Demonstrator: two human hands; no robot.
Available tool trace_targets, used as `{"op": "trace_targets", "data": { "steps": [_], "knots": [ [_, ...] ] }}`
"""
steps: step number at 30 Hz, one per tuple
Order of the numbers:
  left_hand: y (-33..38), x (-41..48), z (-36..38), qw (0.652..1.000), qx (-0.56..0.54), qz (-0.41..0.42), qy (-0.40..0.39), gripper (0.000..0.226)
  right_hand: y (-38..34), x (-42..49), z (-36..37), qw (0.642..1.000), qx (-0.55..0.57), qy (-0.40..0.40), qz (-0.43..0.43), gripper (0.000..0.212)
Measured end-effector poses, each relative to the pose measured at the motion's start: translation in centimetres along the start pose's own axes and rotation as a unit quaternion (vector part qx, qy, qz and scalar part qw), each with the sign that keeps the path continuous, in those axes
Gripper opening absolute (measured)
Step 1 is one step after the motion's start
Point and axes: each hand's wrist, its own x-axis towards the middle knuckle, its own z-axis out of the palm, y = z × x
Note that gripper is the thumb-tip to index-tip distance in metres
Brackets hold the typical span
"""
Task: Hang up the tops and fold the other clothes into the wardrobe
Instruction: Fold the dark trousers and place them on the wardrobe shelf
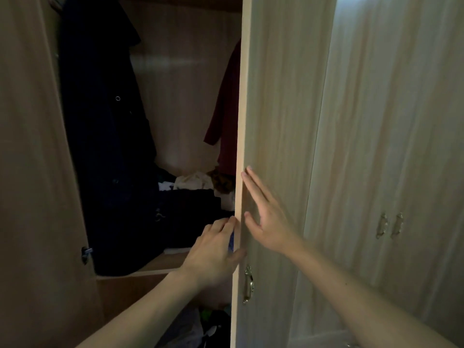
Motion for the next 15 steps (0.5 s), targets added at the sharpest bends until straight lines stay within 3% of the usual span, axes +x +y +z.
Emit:
{"op": "trace_targets", "data": {
  "steps": [10,15],
  "knots": [
    [-3.9,3.2,-0.4,0.996,0.064,-0.047,0.028,0.064,2.6,3.8,6.0,0.998,0.027,0.030,-0.042,0.083],
    [-6.9,4.3,-0.1,0.995,0.057,-0.071,0.028,0.067,3.4,5.4,8.0,0.998,0.012,0.059,-0.011,0.075]
  ]
}}
